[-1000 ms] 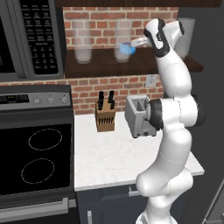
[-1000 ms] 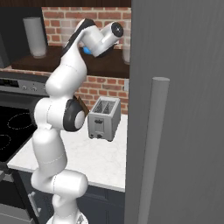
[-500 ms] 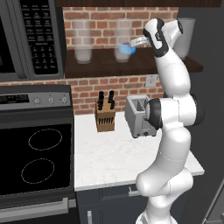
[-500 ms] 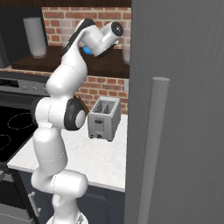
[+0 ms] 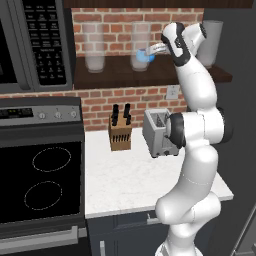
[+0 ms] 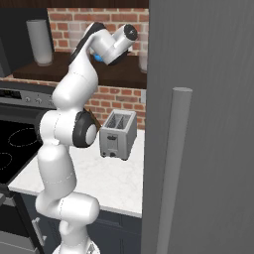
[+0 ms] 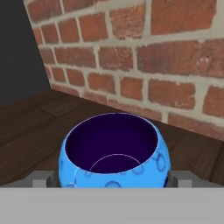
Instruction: Gather all objects into one cabinet and sort the glasses and bowls to opposite sides.
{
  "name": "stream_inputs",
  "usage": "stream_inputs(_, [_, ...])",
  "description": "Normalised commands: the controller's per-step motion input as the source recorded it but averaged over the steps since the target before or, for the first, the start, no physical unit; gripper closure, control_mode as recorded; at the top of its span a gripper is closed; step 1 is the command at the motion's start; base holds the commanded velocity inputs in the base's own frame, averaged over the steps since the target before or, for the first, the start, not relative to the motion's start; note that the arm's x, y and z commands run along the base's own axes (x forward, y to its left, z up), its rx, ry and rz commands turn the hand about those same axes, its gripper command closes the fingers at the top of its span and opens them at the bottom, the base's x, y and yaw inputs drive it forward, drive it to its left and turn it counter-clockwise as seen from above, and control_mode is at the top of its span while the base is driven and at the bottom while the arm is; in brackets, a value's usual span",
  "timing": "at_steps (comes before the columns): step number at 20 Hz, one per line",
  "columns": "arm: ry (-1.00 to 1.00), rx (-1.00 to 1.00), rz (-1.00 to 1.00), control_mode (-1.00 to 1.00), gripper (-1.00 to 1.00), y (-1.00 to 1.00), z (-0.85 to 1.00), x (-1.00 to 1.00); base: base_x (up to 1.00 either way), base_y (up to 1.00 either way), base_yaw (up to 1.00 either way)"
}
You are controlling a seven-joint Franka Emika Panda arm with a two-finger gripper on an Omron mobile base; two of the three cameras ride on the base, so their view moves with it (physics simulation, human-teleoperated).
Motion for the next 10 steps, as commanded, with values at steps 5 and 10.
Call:
stream_inputs(5, [0.00, 0.00, -0.03, -1.00, -1.00, 0.00, -0.17, 0.00, 0.00, 0.00, 0.00])
stream_inputs(10, [0.00, 0.00, -0.05, -1.00, -1.00, 0.00, -0.16, 0.00, 0.00, 0.00, 0.00])
